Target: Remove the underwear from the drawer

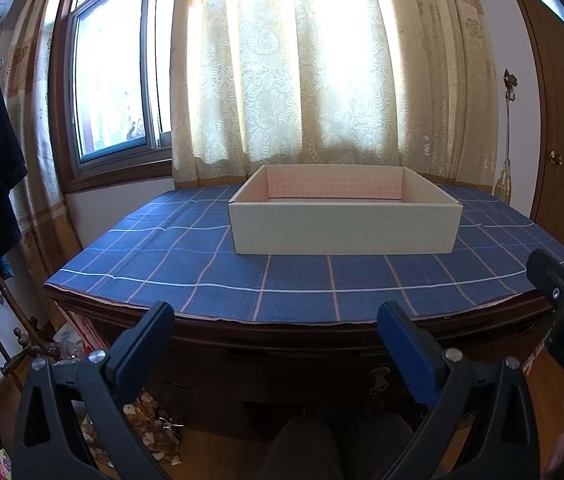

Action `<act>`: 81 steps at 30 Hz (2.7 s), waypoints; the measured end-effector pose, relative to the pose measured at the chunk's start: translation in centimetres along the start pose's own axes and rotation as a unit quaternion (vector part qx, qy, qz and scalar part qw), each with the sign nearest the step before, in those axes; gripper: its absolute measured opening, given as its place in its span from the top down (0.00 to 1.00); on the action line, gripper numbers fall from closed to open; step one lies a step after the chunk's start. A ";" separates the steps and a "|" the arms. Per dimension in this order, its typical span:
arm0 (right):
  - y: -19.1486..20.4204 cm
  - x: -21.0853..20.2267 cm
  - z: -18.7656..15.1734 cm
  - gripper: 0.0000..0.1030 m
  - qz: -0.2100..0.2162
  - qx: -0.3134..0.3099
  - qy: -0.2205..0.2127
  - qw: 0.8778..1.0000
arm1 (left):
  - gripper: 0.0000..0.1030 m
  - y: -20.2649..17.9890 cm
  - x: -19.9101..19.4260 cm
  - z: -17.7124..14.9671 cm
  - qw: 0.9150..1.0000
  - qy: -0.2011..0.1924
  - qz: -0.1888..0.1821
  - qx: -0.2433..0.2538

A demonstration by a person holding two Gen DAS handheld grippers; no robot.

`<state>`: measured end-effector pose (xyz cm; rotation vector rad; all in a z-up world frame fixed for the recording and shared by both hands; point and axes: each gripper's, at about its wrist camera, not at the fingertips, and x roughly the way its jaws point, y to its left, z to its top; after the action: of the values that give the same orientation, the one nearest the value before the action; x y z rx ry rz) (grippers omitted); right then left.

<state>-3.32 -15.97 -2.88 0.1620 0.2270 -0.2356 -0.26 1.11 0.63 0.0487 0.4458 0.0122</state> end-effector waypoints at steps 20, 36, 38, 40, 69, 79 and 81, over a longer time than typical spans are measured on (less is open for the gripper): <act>0.3 0.1 -0.1 0.00 0.001 -0.001 0.001 1.000 | 0.00 0.0 -0.1 -0.1 1.000 0.000 0.000 -0.001; 0.3 0.1 -0.1 0.00 0.003 -0.001 0.001 1.000 | 0.00 0.4 0.4 -0.3 1.000 0.004 -0.001 -0.009; 0.3 0.1 -0.1 0.00 0.003 -0.002 0.002 1.000 | 0.00 0.5 0.5 -0.3 1.000 0.004 -0.001 -0.010; 0.3 0.1 -0.2 0.00 0.003 -0.002 0.003 1.000 | 0.00 0.5 0.5 -0.3 1.000 0.005 -0.001 -0.010; 0.2 1.2 -0.4 0.00 0.002 -0.004 0.006 1.000 | 0.00 2.8 1.5 -0.9 0.999 -0.016 0.012 -0.028; 0.5 1.3 -1.3 0.00 0.039 -0.020 -0.073 0.996 | 0.00 3.8 2.8 -1.3 0.998 -0.025 0.033 -0.036; 0.6 2.0 -1.4 0.00 0.037 -0.019 -0.062 0.997 | 0.00 3.9 3.6 -1.6 0.999 -0.017 0.030 -0.038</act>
<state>-1.59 -15.60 -4.59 0.1168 0.1012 -0.1675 2.30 5.12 -2.13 -0.0130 0.4090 0.0880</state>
